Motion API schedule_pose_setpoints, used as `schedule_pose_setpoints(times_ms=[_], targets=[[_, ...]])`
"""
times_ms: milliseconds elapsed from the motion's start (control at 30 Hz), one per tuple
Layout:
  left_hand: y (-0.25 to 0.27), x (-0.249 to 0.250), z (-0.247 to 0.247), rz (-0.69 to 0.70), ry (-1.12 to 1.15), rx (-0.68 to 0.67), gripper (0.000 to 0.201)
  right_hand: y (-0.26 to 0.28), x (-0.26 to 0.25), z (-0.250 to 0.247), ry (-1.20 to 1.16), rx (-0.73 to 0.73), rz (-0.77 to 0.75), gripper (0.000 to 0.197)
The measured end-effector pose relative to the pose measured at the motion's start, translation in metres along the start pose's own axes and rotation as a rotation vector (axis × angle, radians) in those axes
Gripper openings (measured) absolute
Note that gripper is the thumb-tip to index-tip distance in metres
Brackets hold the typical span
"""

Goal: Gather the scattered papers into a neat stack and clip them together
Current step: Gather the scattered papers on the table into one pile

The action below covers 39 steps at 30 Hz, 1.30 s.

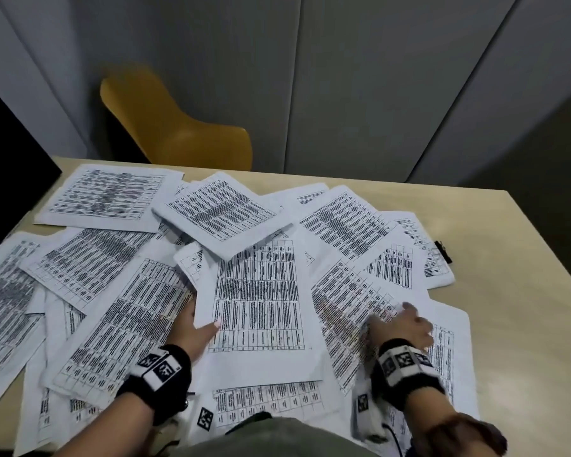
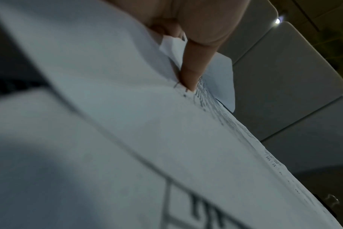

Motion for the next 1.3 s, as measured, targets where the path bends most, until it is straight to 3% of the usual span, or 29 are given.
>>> schedule_pose_setpoints(times_ms=[167, 200, 333, 500, 567, 667, 733, 833, 967, 1033, 1100, 1167, 1233, 1300], targets=[[0.009, -0.001, 0.011, -0.049, -0.031, -0.069, 0.048, -0.015, 0.005, 0.001, -0.405, -0.214, 0.07, 0.085], [0.011, -0.001, 0.015, -0.054, -0.032, -0.077, 0.047, -0.015, 0.005, 0.004, -0.402, -0.225, 0.062, 0.086], [0.015, 0.003, 0.024, -0.018, -0.053, -0.055, 0.05, -0.01, 0.006, 0.0, -0.205, -0.05, 0.015, 0.088], [0.02, 0.005, 0.029, 0.0, -0.049, 0.04, 0.05, -0.012, -0.002, -0.004, -0.477, -0.272, 0.06, 0.089], [0.019, 0.006, 0.03, 0.008, -0.035, 0.002, 0.051, -0.008, -0.005, 0.003, -0.539, -0.341, 0.031, 0.07], [0.017, 0.01, 0.027, -0.004, 0.009, -0.06, 0.054, 0.004, -0.004, 0.016, -0.383, -0.411, -0.042, 0.017], [0.012, 0.01, 0.024, 0.007, 0.0, -0.106, 0.053, 0.005, -0.003, 0.02, -0.287, -0.476, -0.04, 0.007], [0.001, 0.009, 0.026, 0.033, -0.041, -0.168, 0.052, 0.0, -0.003, 0.016, -0.245, -0.493, -0.027, 0.033], [-0.011, 0.015, 0.031, 0.084, -0.193, -0.303, 0.041, 0.014, -0.006, 0.029, -0.414, -0.607, -0.055, 0.081], [-0.022, 0.025, 0.024, 0.127, -0.333, -0.394, 0.032, 0.016, -0.004, 0.037, -0.357, -0.541, -0.064, 0.066], [-0.045, 0.036, 0.007, 0.142, -0.398, -0.301, 0.02, 0.016, -0.002, 0.039, -0.317, -0.482, -0.064, 0.045], [-0.077, 0.051, -0.011, 0.079, -0.209, -0.076, 0.019, 0.013, -0.001, 0.037, -0.329, -0.474, -0.054, 0.034], [-0.112, 0.059, -0.015, -0.04, 0.034, 0.025, 0.032, 0.012, 0.0, 0.036, -0.336, -0.475, -0.051, 0.029], [-0.135, 0.063, -0.006, -0.159, 0.125, 0.026, 0.044, 0.013, -0.001, 0.038, -0.352, -0.484, -0.048, 0.026]])
Point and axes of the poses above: each hand's wrist, its own y-axis away from the middle knuckle, its own z-axis out of the palm, x = y × z, the point moved 2 cm from there along -y, towards the middle knuckle, and after that the axes turned 11 degrees about z, right-handed, at the moved point
